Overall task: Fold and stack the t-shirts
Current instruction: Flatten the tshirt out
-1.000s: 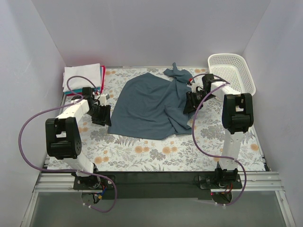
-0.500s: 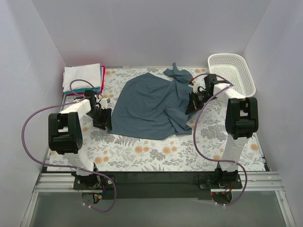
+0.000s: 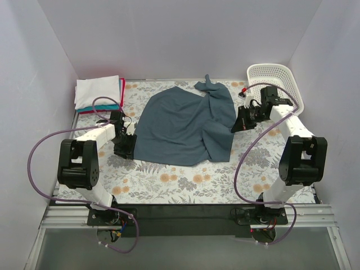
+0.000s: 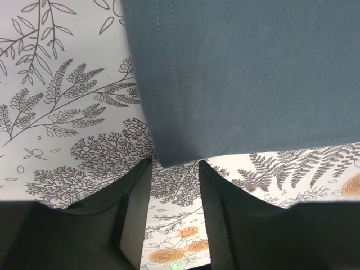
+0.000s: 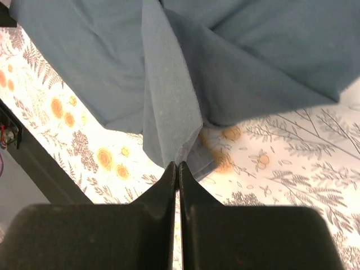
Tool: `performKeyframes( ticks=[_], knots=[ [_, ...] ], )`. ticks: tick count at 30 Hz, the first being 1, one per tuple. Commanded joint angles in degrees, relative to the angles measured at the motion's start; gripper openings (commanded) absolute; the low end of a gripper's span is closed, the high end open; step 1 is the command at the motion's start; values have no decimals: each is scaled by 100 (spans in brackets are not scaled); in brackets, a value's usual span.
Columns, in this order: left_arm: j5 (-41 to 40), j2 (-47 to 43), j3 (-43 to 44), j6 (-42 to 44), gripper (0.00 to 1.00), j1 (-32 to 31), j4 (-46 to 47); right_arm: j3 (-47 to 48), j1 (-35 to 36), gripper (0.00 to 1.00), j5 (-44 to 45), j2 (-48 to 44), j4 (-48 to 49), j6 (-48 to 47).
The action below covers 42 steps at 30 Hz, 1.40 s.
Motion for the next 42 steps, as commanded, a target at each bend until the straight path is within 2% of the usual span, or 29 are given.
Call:
performKeyframes(
  ticks=[1,3,4,8,11,17,21,27,30,34,37,42],
  knots=[
    [-29,211,-211,-176,34,-219,242,-137,-255,1,51,-440,-166,-120],
    [23,238,-159,-193,27,-280,242,-181,-360,1,103,-537,-254,-199],
    [32,212,-133,-193,19,-281,242,-225,-396,1,138,-633,-272,-226],
    [41,54,60,-202,0,-272,216,-261,-545,1,262,-809,-360,-314],
    [164,-157,254,-185,0,-114,84,-252,-668,1,375,-959,-457,-384],
    [533,-596,1220,113,0,861,-522,-181,-985,1,675,-1433,-623,-524],
    [1155,-1175,1590,386,0,1362,-1111,-225,-1266,1,710,-1925,-861,-779],
    [1781,-2441,1792,484,0,1784,-1551,-42,-1898,1,394,-3434,-984,-903],
    [1878,-3056,2301,273,0,2021,-1446,651,-2215,1,341,-3797,-871,-772],
    [1633,-3611,3057,-533,0,2066,-622,1530,-2259,1,718,-3983,-186,9],
    [1641,-3489,3865,-869,0,2066,-374,2461,-2259,1,965,-3658,132,414],
    [1544,-3067,5078,-1379,0,2066,-364,4034,-2259,1,649,-3262,386,1021]
  ],
)
